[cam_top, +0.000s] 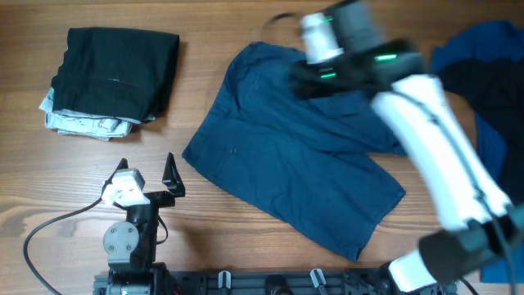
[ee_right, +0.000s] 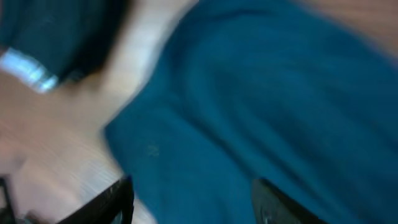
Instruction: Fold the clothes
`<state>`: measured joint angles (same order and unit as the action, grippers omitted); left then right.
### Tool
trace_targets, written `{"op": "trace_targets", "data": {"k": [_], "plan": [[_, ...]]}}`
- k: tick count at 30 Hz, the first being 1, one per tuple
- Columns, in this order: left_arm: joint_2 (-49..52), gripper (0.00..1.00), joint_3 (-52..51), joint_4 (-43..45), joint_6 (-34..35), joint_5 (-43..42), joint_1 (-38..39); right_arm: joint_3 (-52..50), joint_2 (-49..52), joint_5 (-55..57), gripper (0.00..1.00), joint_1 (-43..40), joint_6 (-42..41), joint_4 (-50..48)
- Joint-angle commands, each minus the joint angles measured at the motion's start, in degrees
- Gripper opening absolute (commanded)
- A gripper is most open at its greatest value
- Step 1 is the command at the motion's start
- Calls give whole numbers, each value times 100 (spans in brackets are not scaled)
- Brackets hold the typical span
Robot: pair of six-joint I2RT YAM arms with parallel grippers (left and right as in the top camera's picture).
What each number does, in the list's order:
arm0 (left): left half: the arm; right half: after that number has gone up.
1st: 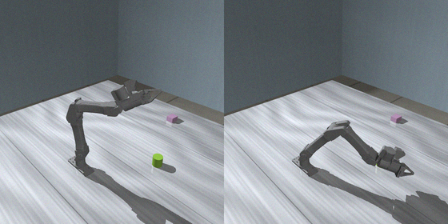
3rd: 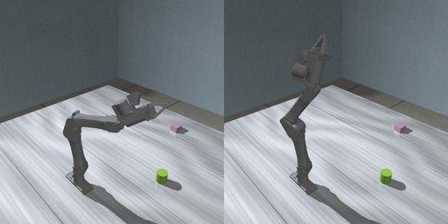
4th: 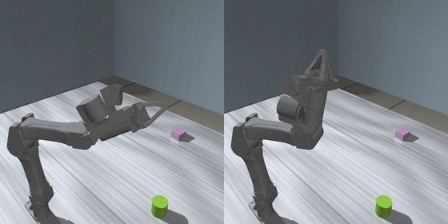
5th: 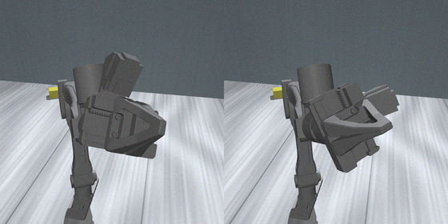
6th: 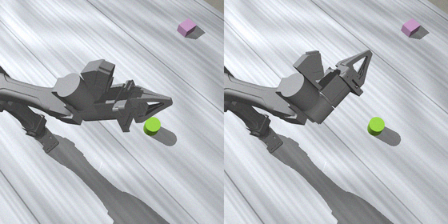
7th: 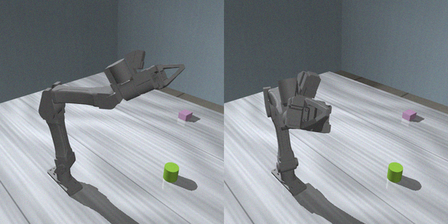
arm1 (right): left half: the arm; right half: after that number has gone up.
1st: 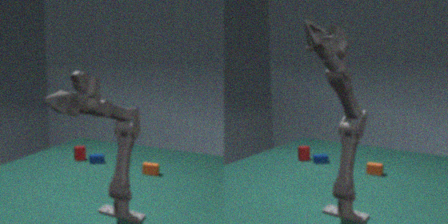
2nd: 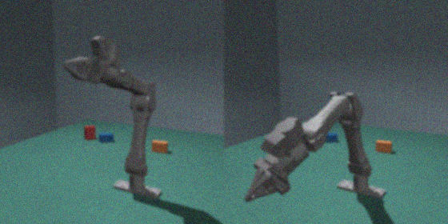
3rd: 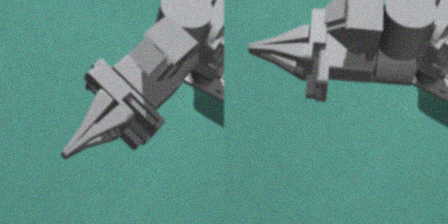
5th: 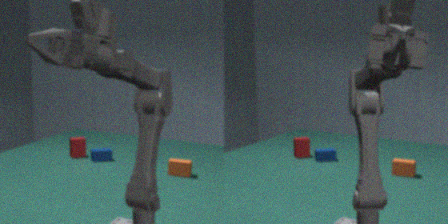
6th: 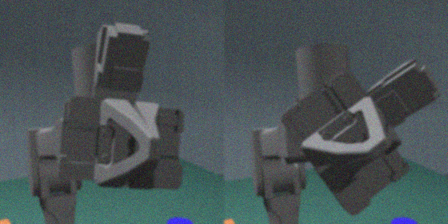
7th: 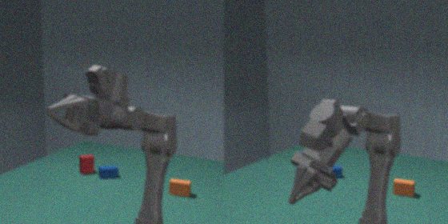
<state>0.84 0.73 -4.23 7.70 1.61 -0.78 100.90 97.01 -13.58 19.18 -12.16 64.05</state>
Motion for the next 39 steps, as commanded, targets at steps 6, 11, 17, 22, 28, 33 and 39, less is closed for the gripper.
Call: {"op": "trace_targets", "data": {"k": [6, 11, 17, 22, 28, 33, 39], "plan": [[-42, 100, -37, 22, -109, -52, -31, -17, -358, 326, 59, -2813, 463, 1342], [-42, 100, -37, 22, -109, -52, -31, -555, -356, 278, 57, -3480, 619, 1239], [-42, 100, -37, 22, -109, -52, -31, -1582, -356, 114, 53, -3764, 590, 485], [-42, 100, -37, 22, -109, -52, -31, -2634, -356, 90, 53, -3801, 114, -431], [-42, 100, -37, 22, -109, -52, -31, -3567, -356, 15, 53, -3801, -345, -1587], [-42, 100, -37, 22, -109, -52, -31, -4129, -356, -46, 53, -3801, -767, -2319], [-42, 100, -37, 22, -109, -52, -31, -4841, -356, -348, 53, -3797, -629, -3484]]}}
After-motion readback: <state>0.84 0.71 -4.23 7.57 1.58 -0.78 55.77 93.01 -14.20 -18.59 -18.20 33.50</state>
